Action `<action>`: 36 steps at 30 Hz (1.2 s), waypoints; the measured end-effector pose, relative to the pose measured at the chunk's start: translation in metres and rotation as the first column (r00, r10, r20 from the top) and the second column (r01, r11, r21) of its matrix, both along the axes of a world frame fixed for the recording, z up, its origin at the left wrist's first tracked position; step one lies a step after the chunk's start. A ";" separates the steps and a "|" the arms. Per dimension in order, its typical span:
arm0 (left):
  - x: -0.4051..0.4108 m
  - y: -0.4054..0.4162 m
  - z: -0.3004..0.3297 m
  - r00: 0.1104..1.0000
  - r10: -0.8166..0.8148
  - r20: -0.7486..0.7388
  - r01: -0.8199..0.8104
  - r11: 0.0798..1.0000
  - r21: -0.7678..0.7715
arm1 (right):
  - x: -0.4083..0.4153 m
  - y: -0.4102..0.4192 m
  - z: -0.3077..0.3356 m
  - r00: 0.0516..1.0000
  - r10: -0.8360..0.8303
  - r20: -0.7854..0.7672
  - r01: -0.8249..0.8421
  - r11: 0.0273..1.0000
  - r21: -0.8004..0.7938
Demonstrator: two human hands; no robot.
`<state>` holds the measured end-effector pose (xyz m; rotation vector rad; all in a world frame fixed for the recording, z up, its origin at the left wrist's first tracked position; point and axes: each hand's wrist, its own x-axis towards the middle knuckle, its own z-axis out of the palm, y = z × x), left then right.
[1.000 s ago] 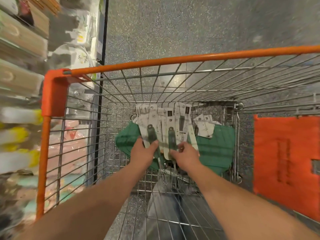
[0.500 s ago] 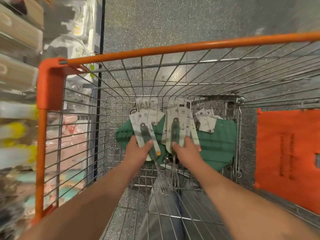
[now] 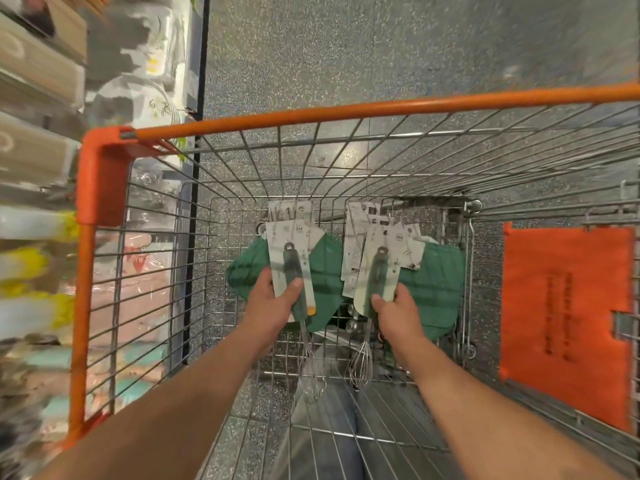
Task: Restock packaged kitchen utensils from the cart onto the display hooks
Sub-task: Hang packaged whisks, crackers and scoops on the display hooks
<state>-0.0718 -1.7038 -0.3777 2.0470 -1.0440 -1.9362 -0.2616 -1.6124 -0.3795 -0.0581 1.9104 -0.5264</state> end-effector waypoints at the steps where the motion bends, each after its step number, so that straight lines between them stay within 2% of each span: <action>1: -0.003 0.000 0.000 1.000 0.008 -0.018 -0.008 1.000 0.020 | -0.002 0.000 -0.001 1.000 -0.009 0.012 0.009 1.000 0.010; 5: -0.015 0.003 -0.001 1.000 0.026 -0.006 -0.026 0.999 0.023 | -0.016 0.001 0.003 0.991 -0.095 0.098 0.094 0.995 0.016; 8: -0.025 0.001 0.003 0.997 0.079 0.005 -0.079 0.996 0.034 | -0.026 0.003 0.011 0.954 -0.178 0.239 0.190 0.981 -0.027; 11: -0.037 0.000 0.011 0.992 0.117 -0.043 -0.111 0.987 0.119 | -0.028 0.002 0.025 0.914 -0.118 0.388 0.165 0.982 -0.089; 14: -0.051 0.002 0.015 0.981 0.156 -0.119 -0.130 0.971 0.201 | -0.019 -0.006 0.037 0.892 -0.011 0.451 0.084 0.986 -0.142; 16: -0.059 0.003 0.017 0.977 0.142 -0.161 -0.106 0.972 0.211 | -0.009 -0.013 0.042 0.919 0.086 0.385 -0.015 0.983 -0.182; 20: -0.065 0.006 0.018 0.979 0.143 -0.143 -0.117 0.977 0.177 | 0.007 -0.020 0.049 0.950 0.306 0.062 -0.281 0.924 -0.260; 23: -0.057 0.004 0.017 0.970 0.182 -0.161 -0.155 0.974 0.164 | 0.009 -0.021 0.047 0.965 0.256 0.058 -0.233 0.936 -0.263; 27: -0.037 -0.001 0.013 0.980 0.152 -0.132 -0.138 0.985 0.106 | -0.004 -0.021 0.019 0.971 0.216 -0.102 -0.225 0.971 -0.084; 29: -0.028 -0.003 0.012 0.989 0.098 -0.108 -0.090 0.993 0.077 | -0.009 -0.024 0.002 0.974 0.202 -0.098 -0.205 0.978 -0.024; 32: -0.017 -0.004 0.006 0.995 0.074 -0.068 -0.069 0.995 0.074 | -0.010 -0.034 -0.020 0.973 0.217 -0.082 -0.215 0.976 0.036; 36: -0.010 -0.002 0.002 0.998 0.058 -0.036 -0.056 0.996 0.062 | -0.003 -0.050 -0.035 0.951 0.271 -0.149 -0.251 0.958 0.138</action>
